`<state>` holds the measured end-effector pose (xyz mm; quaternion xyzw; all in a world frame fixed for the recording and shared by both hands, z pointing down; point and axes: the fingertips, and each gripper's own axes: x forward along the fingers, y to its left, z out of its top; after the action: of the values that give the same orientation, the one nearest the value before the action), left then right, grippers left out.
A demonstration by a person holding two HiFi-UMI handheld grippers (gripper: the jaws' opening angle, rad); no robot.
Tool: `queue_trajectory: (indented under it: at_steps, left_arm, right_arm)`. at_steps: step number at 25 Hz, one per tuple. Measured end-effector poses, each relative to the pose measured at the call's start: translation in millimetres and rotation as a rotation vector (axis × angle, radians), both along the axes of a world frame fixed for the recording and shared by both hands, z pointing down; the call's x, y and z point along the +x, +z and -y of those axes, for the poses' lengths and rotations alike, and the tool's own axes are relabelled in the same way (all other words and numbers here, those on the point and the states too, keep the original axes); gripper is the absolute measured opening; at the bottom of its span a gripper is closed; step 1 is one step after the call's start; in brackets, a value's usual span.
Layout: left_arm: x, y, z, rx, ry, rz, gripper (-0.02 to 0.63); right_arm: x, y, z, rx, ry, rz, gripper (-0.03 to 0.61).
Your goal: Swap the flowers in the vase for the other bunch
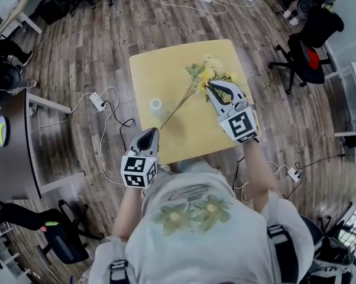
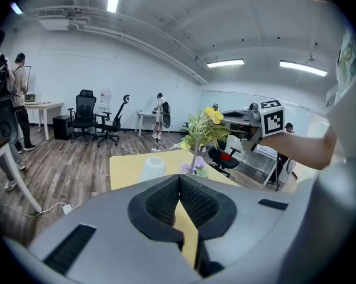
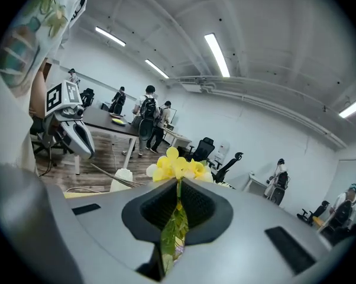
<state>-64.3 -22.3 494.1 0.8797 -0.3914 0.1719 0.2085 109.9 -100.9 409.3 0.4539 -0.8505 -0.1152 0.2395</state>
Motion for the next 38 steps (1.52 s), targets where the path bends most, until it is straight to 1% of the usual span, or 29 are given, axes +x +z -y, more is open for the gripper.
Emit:
queue_trajectory:
  at_steps: [6, 10, 16, 24, 33, 38]
  left_arm:
    - [0, 6, 14, -0.019, -0.063, 0.007, 0.018]
    - [-1, 11, 16, -0.031, -0.094, 0.002, 0.018]
    - [5, 14, 25, -0.042, -0.143, 0.002, 0.018]
    - [12, 21, 30, -0.068, -0.214, 0.013, 0.018]
    - [17, 40, 29, -0.107, -0.289, 0.018, 0.018]
    - [19, 50, 30, -0.126, -0.302, 0.012, 0.018]
  right_arm:
    - [-1, 29, 19, -0.081, -0.100, -0.045, 0.049]
    - [-13, 49, 26, -0.123, -0.177, -0.092, 0.049]
    - [-24, 73, 40, -0.160, -0.276, -0.140, 0.049]
    - [-37, 110, 62, -0.223, -0.384, -0.163, 0.049]
    - [-60, 176, 81, -0.321, -0.469, -0.165, 0.049]
    - [-67, 211, 87, -0.383, -0.462, -0.168, 0.049]
